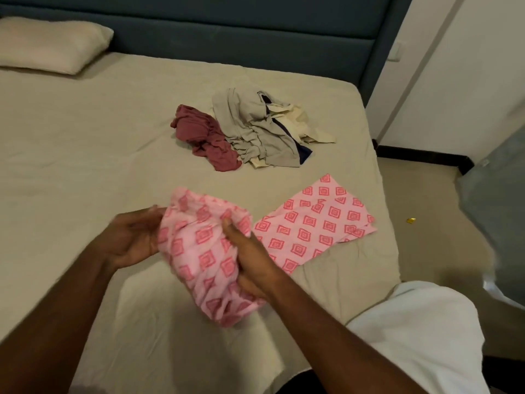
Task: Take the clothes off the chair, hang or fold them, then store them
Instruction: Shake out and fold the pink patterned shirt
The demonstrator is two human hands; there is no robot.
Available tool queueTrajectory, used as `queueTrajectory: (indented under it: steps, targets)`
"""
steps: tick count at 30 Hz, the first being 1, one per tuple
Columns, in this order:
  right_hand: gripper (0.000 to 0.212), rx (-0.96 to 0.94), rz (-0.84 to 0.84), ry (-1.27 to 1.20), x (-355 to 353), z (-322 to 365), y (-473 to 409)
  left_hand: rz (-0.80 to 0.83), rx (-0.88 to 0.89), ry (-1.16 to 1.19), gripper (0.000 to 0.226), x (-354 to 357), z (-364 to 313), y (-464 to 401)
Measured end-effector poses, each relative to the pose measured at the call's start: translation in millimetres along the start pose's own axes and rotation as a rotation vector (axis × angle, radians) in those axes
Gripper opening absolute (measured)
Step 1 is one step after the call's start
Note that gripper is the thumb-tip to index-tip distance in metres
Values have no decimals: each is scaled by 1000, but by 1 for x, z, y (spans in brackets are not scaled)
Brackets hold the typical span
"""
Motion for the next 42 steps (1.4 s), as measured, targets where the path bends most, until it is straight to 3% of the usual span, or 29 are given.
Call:
queueTrajectory:
  steps: [1,4,9,12,15,17,19,22,25,30,32,34,36,42]
  targets:
    - [47,-21,-31,-11,-16,12,0,-44,8,-172,68,16,-5,-21]
    - [38,-104,-151,75,-69,47,3,56,-55,-445,45,77,-12,-85]
    - [31,-302,-422,64,-150,114,10,138,-30,-633,35,166,-26,-179]
    - [32,-383,-593,114,-193,145,4,65,41,-790,34,208,-26,-232]
    - [46,-284,-868,523,-240,151,3,-132,149,-1162,70,223,-10,-263]
    - [57,-175,-1037,834,-263,144,12,-234,182,-1407,76,217,13,-265]
    - [58,-198,-1117,989,-273,134,19,-227,175,-1547,77,203,41,-251]
    - [55,-272,-1116,1105,-270,113,16,-221,251,-1694,80,186,83,-213]
    - [73,-149,-1134,1221,-258,112,10,-299,309,-1709,87,181,108,-173]
    - [80,143,-932,1005,-259,150,-8,-240,76,-1863,123,156,123,-155]
    - [72,124,-804,831,-270,160,-14,-225,44,-1877,128,149,128,-161]
    - [43,96,-683,713,-264,166,-10,-231,55,-1895,132,147,134,-165]
    - [29,43,-614,594,-261,168,-4,-230,42,-1908,134,150,137,-166]
    - [34,-147,-440,402,-245,168,13,-211,-40,-1868,140,156,130,-166]
Point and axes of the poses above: each hand's wrist, its own y-axis away from the middle knuckle, its own x-axis out of the palm, z = x × y, the point moved 2 cm from there along -y, towards the middle knuckle, and after that the axes turned 2 degrees about -x, right-handed, at the moved point
